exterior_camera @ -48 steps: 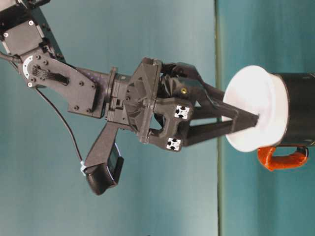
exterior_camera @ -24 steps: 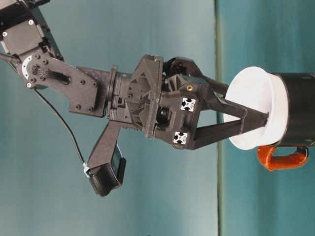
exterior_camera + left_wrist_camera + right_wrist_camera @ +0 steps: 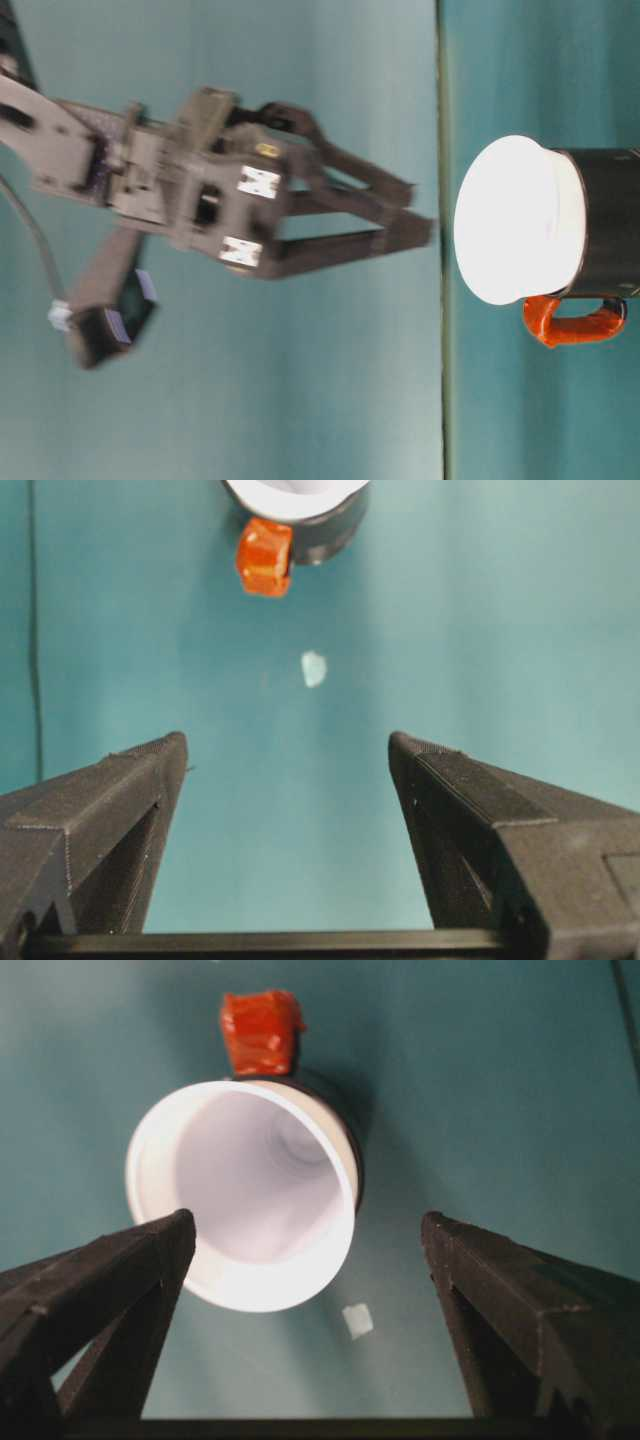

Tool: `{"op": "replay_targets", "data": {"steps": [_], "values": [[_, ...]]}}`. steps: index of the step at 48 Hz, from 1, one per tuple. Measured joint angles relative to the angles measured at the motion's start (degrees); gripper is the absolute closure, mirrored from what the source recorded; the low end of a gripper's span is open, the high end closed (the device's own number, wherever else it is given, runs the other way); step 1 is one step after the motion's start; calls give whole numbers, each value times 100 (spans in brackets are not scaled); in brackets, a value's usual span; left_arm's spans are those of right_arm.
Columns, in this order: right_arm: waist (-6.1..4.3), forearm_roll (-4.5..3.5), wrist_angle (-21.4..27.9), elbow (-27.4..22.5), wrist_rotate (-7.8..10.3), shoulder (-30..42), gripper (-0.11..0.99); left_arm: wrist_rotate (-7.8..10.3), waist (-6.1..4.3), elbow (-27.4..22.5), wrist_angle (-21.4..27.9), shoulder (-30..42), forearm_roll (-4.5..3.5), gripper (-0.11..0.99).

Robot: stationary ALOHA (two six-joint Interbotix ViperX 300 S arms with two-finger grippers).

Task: Put the paper cup into the moved red handle cup holder.

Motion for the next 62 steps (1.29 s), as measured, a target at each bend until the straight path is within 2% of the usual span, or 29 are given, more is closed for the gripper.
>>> {"op": "replay_targets", "data": {"steps": [11, 24, 41, 62], "values": [[79, 0, 9, 18, -308, -360, 17, -229, 0, 62, 35, -97, 0, 3], [79, 0, -9, 237, -527, -703, 17, -290, 9, 141, 53, -237, 0, 3], [79, 0, -70, 413, -536, -1002, 17, -255, 0, 149, 53, -264, 0, 3], [97, 0, -149, 527, -536, -1424, 17, -343, 0, 149, 62, -272, 0, 3]]}}
